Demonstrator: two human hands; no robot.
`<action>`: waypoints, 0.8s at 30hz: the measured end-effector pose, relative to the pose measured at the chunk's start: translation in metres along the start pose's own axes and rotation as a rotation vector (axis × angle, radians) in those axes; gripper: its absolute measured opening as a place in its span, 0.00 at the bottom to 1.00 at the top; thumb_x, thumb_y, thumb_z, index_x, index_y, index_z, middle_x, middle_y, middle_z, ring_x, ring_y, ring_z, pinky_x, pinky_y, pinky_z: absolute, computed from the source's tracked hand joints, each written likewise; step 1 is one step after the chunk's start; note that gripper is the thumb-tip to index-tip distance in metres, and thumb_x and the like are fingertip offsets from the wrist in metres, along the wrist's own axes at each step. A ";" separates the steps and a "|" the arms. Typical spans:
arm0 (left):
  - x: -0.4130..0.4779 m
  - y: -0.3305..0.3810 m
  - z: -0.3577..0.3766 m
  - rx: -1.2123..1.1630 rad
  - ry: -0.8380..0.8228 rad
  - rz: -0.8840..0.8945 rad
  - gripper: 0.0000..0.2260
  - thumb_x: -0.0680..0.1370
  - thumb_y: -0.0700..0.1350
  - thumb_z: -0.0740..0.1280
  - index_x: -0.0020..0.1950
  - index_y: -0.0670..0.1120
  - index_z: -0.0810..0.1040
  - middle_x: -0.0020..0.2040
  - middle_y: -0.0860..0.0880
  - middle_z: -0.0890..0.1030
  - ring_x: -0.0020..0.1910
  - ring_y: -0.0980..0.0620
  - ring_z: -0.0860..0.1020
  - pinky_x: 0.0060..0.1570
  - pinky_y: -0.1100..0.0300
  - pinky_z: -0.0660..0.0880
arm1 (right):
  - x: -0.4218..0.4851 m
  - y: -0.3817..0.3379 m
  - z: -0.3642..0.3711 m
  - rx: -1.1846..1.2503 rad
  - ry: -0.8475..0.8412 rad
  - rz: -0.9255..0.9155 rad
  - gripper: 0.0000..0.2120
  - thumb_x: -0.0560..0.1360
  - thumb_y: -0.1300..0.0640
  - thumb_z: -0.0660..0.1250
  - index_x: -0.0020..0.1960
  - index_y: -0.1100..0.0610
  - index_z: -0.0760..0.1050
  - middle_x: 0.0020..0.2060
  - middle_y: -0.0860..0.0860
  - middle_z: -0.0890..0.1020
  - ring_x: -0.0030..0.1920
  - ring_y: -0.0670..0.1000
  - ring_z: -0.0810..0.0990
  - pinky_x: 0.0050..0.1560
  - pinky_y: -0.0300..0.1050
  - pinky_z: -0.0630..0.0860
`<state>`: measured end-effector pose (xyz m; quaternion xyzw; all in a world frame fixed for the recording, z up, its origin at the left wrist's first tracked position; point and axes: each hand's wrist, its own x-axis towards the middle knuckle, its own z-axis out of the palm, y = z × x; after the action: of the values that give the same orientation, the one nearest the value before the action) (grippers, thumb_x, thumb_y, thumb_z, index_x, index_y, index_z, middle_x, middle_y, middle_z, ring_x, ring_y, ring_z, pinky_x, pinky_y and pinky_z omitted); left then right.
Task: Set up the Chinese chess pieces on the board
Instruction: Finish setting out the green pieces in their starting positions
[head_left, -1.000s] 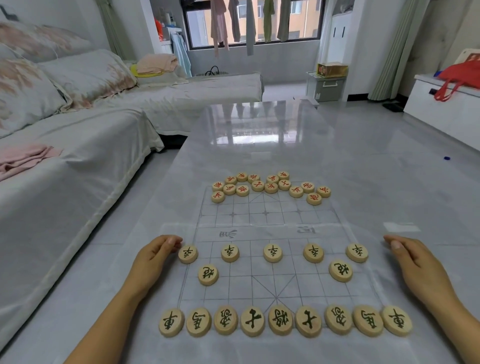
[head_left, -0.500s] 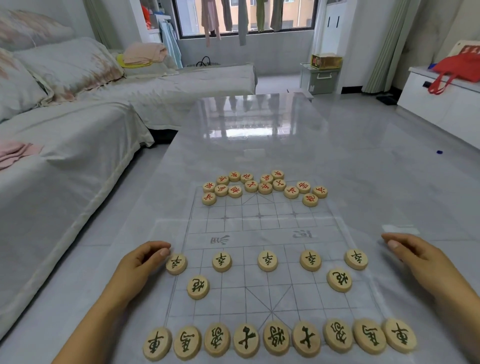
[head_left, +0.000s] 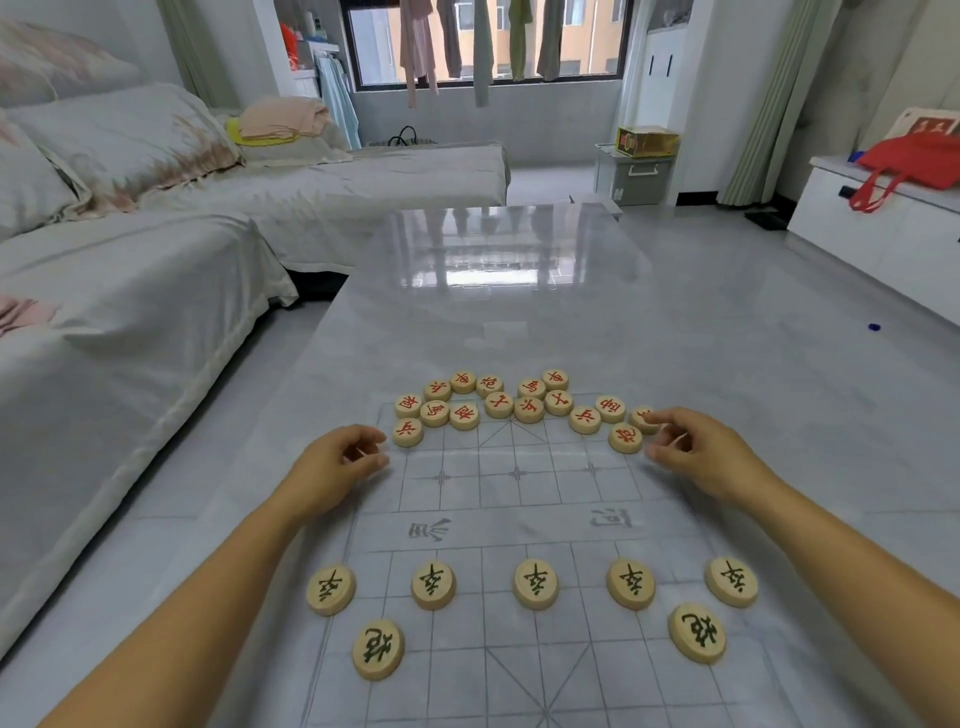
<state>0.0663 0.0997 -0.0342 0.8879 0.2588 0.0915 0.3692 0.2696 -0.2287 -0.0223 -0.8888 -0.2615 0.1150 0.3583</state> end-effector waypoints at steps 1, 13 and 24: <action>0.007 0.003 0.003 0.010 -0.016 0.013 0.12 0.75 0.45 0.67 0.59 0.49 0.74 0.49 0.49 0.77 0.46 0.52 0.74 0.42 0.65 0.69 | 0.006 0.000 0.002 -0.043 -0.014 -0.010 0.18 0.73 0.59 0.68 0.62 0.53 0.73 0.45 0.51 0.75 0.42 0.49 0.73 0.42 0.38 0.69; 0.036 -0.006 0.023 0.063 0.069 0.075 0.17 0.73 0.50 0.69 0.61 0.56 0.72 0.44 0.51 0.74 0.40 0.55 0.72 0.38 0.62 0.68 | 0.022 0.010 0.016 -0.129 -0.065 -0.006 0.16 0.70 0.53 0.72 0.55 0.51 0.72 0.41 0.48 0.73 0.39 0.47 0.71 0.40 0.41 0.68; 0.033 -0.010 0.024 -0.007 0.096 0.098 0.13 0.70 0.48 0.72 0.52 0.53 0.74 0.47 0.50 0.73 0.38 0.55 0.72 0.40 0.60 0.71 | 0.030 -0.005 0.020 -0.198 0.016 -0.122 0.11 0.73 0.52 0.67 0.54 0.53 0.73 0.43 0.46 0.73 0.42 0.45 0.73 0.41 0.39 0.68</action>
<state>0.0984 0.1087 -0.0591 0.8927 0.2324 0.1529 0.3545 0.2853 -0.1979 -0.0340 -0.9032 -0.3222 0.0595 0.2773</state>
